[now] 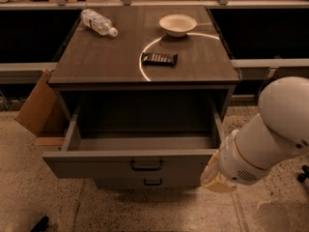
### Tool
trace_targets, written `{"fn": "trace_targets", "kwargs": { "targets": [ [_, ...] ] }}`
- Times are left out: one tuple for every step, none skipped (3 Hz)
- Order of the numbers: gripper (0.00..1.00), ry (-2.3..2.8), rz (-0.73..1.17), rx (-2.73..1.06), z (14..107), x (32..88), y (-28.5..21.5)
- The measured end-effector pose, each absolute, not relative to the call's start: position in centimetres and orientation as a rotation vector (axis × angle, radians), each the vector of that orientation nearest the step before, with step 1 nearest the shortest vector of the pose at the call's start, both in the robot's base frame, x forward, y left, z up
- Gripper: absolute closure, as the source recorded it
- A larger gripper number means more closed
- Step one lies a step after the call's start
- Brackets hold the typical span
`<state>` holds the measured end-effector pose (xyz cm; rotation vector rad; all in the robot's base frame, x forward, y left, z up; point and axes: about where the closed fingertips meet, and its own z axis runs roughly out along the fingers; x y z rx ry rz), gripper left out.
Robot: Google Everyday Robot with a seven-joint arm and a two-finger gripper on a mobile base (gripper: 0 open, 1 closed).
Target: Close top drawer
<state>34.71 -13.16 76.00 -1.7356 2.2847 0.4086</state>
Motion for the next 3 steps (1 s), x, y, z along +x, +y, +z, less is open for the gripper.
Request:
{"fn": "trace_targets", "kwargs": {
  "targets": [
    [1.0,2.279,0.426,-1.731,72.2,34.7,-14.0],
    [1.0,2.235,0.423,-1.694,67.7,36.3,-14.7],
    [1.0,2.197,0.395,-1.665,64.9,38.2,-15.1]
  ]
}}
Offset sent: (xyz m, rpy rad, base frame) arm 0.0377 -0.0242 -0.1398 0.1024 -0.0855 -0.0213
